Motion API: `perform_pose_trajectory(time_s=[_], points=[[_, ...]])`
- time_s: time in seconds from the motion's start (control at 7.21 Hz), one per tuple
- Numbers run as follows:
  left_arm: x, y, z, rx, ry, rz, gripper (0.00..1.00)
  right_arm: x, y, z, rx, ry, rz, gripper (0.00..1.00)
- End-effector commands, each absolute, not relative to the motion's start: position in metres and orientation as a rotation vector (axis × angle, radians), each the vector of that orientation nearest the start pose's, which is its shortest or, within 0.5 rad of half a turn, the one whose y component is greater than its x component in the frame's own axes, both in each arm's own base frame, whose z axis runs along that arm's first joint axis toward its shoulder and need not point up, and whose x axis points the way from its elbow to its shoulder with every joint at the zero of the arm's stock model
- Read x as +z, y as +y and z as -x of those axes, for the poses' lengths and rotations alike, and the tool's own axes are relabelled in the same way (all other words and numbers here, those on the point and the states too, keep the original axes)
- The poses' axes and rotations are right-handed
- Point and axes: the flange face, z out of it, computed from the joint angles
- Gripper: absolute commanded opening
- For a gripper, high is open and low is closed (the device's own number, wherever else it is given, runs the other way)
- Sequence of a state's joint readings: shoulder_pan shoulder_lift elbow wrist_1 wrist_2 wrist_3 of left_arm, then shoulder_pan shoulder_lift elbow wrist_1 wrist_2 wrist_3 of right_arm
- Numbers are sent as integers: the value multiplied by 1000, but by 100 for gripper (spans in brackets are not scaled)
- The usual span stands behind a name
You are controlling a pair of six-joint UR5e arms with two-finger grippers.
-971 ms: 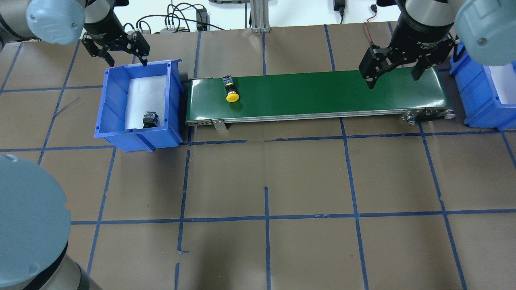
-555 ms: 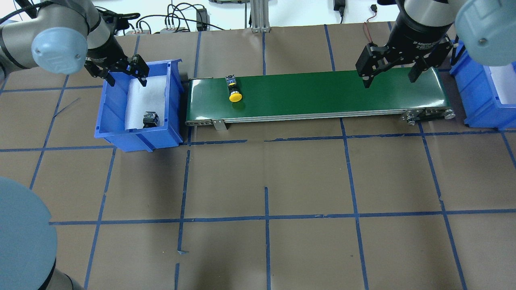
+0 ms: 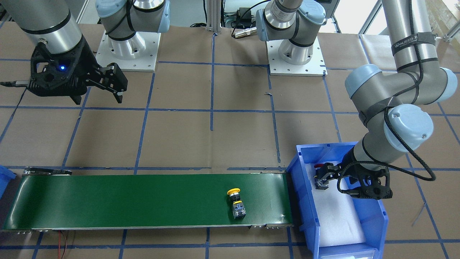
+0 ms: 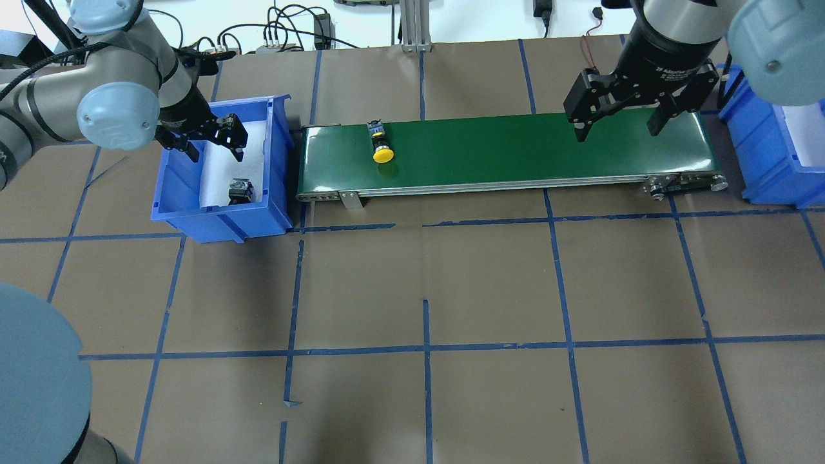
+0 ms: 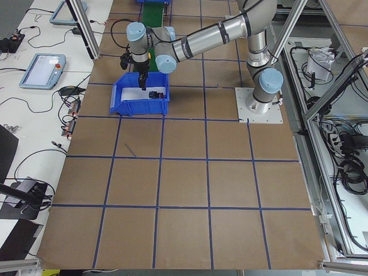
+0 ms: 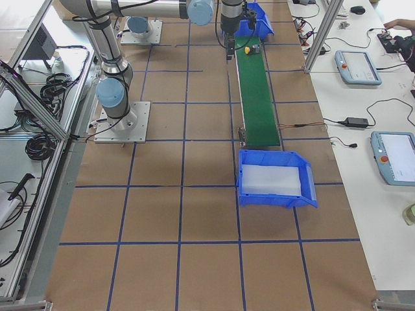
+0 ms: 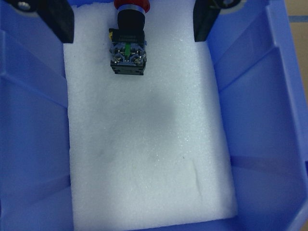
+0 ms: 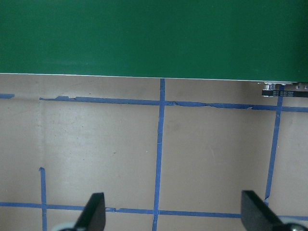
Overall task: Transport two buttons from left to right
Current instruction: 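Move the left gripper back down into the bin over the red-capped button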
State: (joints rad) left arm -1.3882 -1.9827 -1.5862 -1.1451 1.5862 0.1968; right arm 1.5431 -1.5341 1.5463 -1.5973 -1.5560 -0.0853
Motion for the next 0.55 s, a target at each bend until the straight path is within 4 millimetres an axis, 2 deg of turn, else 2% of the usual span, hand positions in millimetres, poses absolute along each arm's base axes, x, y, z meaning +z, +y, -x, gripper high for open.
perform_pose_trajectory(time_s=[0.0,0.28,0.42], points=[[268,-632,17,61,3131,16,74,482,-514,-121,-16,3127,96,100],[244,-625,19,66,3129,40,74,481,-513,-126,-15,3128,110,100],[238,-625,19,78,3130,40,74,475,-512,-128,-8,3126,115,100]])
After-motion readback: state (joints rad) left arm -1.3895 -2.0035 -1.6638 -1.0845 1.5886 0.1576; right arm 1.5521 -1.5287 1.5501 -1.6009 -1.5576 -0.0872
